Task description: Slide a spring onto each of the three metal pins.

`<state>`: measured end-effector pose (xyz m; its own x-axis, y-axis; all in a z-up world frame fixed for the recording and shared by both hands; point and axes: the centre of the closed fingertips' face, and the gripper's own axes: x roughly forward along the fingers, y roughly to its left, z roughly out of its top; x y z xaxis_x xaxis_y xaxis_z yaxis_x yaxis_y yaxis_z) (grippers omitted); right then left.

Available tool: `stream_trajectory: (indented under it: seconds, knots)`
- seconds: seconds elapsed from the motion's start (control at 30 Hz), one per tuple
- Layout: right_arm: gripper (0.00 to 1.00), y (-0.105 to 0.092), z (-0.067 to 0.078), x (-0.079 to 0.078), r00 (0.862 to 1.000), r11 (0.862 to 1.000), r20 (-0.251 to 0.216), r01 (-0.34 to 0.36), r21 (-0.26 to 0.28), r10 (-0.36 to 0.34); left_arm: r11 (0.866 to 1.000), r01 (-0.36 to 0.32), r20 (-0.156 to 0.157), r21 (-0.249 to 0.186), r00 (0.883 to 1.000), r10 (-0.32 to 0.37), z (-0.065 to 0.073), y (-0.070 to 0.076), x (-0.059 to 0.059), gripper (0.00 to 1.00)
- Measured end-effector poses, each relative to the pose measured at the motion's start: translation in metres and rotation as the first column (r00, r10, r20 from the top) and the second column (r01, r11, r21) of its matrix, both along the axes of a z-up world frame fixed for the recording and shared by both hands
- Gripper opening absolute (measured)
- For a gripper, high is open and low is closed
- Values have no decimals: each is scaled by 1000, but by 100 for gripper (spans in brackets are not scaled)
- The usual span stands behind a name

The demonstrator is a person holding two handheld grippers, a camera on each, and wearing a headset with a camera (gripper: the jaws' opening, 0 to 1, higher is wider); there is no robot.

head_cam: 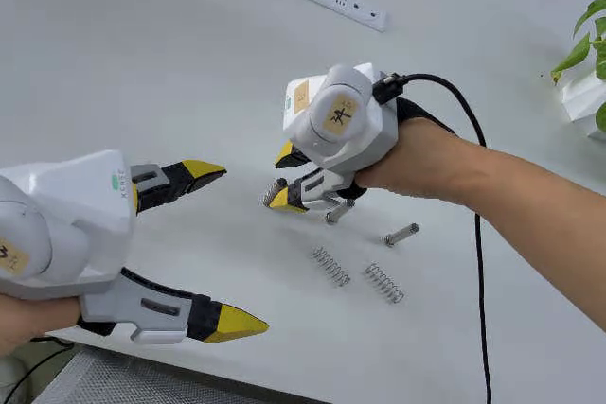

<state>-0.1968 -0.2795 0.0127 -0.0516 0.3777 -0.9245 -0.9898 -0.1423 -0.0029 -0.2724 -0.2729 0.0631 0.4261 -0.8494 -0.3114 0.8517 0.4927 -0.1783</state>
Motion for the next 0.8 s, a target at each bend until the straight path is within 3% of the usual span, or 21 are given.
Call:
stream_trajectory:
  seconds: [0.1,0.33,0.57,0.7,0.8]
  knots:
    - [31,-4,3,2,1000,999,7,29,32,-29,1000,8,1,9,1000,-8,0,-1,-1,95]
    - [38,-16,32,5,992,984,7,124,130,-126,999,21,1,35,1000,-21,1,1,-3,95]
    - [48,-39,53,6,979,958,10,198,207,-204,996,33,0,78,999,-33,1,8,-4,94]
    - [52,-57,60,10,967,937,6,246,250,-256,993,46,4,106,999,-47,2,10,-4,94]
    - [57,-69,68,4,960,922,1,270,278,-282,990,60,3,131,998,-61,1,9,-5,93]
